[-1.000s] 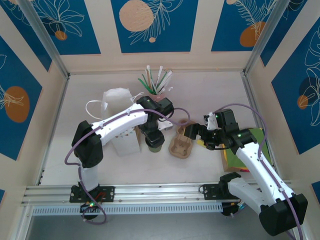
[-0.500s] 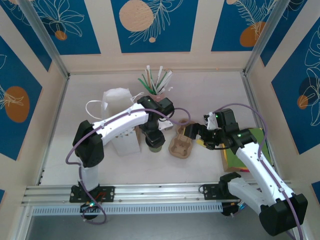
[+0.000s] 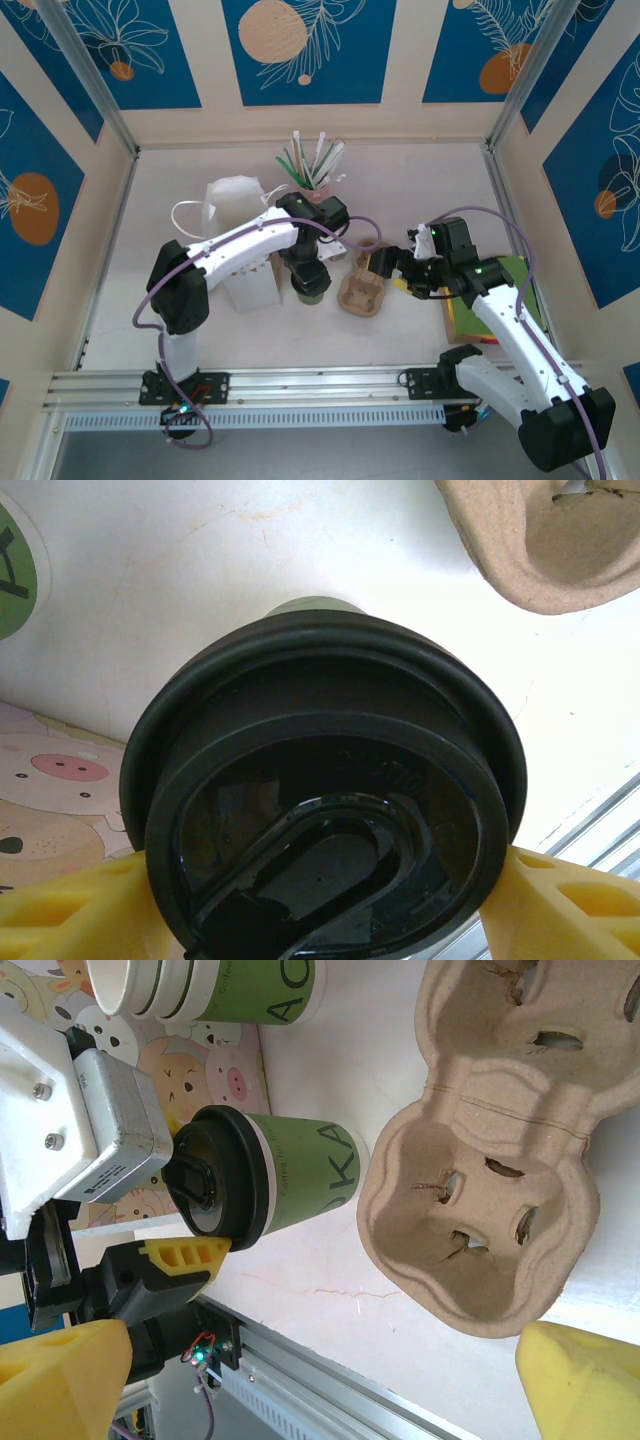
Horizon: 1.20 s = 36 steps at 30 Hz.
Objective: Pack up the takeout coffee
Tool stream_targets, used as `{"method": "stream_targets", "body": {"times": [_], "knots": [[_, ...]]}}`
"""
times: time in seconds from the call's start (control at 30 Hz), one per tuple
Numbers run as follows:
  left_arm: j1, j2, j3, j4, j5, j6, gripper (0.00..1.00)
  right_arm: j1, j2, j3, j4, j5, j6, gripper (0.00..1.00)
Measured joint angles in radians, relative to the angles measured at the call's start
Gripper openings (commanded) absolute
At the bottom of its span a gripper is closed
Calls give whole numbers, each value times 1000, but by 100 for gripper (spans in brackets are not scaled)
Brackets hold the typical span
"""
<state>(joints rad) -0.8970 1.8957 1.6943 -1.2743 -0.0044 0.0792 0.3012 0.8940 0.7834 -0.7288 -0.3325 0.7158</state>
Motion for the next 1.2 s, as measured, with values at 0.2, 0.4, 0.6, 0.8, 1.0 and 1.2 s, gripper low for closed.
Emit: {"method": "stream_targets", "body": {"times": [0.2,0.4,0.6,0.8,1.0,1.2], "knots": [[-1,0,3,-3,1,-3,66,0,0,0,0,0,0,99],[-2,0,8,-7,1,-22,66,0,0,0,1,0,0,99],[-2,6,26,-21,1,-74,67,0,0,0,3,0,0,99],[-2,6,66,-33,2,-139,67,0,0,-10,16,0,4,99],[-2,6,84,-45,3,-220,67,0,0,-14,27,0,8,99],[-2,6,100,-55,-8,-311,67,-1,0,-22,36,-3,8,99]]}}
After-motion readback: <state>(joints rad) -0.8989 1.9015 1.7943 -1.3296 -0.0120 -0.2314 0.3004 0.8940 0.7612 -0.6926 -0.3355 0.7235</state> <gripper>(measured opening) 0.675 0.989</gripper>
